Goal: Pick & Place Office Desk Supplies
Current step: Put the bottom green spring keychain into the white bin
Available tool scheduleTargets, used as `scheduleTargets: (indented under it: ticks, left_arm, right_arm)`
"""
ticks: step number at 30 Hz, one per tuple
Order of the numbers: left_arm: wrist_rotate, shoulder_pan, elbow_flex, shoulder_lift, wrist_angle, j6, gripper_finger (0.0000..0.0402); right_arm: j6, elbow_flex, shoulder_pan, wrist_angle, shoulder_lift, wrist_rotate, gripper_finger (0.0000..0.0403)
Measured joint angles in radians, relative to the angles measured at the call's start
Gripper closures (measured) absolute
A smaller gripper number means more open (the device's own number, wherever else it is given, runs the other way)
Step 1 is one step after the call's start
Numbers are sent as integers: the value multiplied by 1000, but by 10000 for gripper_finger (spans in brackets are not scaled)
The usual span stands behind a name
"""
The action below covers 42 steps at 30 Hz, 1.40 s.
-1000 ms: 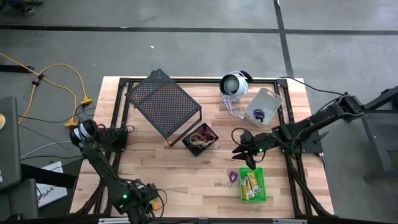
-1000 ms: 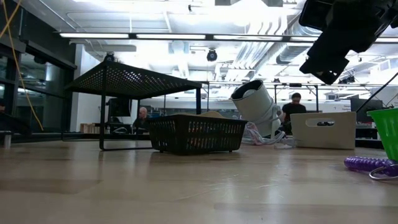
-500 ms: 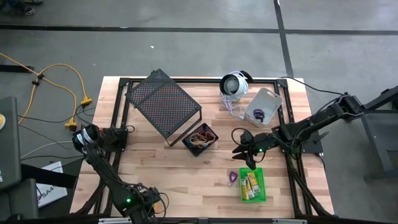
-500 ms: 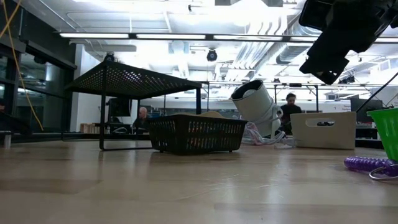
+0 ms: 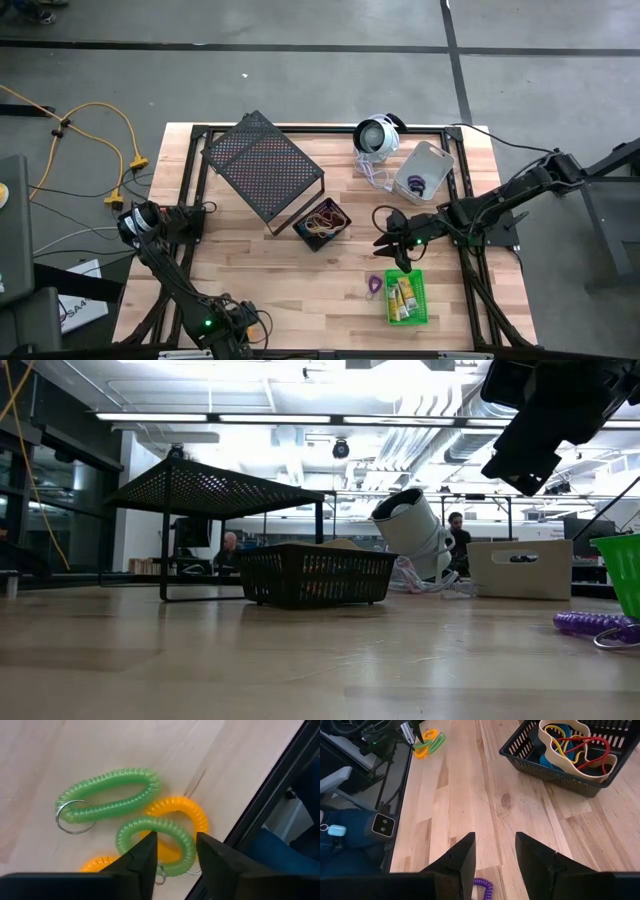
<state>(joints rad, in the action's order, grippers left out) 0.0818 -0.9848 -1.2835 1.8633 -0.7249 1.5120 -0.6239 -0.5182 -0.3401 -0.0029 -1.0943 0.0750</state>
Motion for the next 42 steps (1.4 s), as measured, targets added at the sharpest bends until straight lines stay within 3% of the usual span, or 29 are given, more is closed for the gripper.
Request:
scheduleTargets:
  ticks: [6,28,37,42]
  left_arm:
    - [1,0,0,0,-1,0,312]
    - [-19,0,0,31,0,-6,316]
    - [-19,0,0,31,0,-3,377]
    - [-13,0,0,6,-1,-12,379]
  right_arm:
    - [0,0,0,0,0,0,277]
    - [0,0,0,0,0,0,277]
    - [0,0,0,0,0,0,277]
    - [0,0,0,0,0,0,277]
